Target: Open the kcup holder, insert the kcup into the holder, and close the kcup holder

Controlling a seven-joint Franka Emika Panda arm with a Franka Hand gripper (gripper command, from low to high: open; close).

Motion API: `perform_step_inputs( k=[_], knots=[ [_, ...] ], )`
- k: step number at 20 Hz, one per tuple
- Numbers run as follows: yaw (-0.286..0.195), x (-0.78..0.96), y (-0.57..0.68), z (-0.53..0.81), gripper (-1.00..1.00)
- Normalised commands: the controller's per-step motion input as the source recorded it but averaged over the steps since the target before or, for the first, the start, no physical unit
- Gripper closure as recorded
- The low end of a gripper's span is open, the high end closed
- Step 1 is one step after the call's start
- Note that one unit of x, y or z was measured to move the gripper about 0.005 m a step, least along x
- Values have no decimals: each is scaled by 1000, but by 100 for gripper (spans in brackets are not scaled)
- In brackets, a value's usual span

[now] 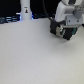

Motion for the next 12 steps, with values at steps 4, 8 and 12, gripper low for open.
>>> perform_step_inputs(
  k=[4, 8, 12],
  knots=[
    [28, -786, 621, -34, -100],
    [44, -736, 585, -12, -100],
    [94, -442, 431, 153, -100]
  ],
)
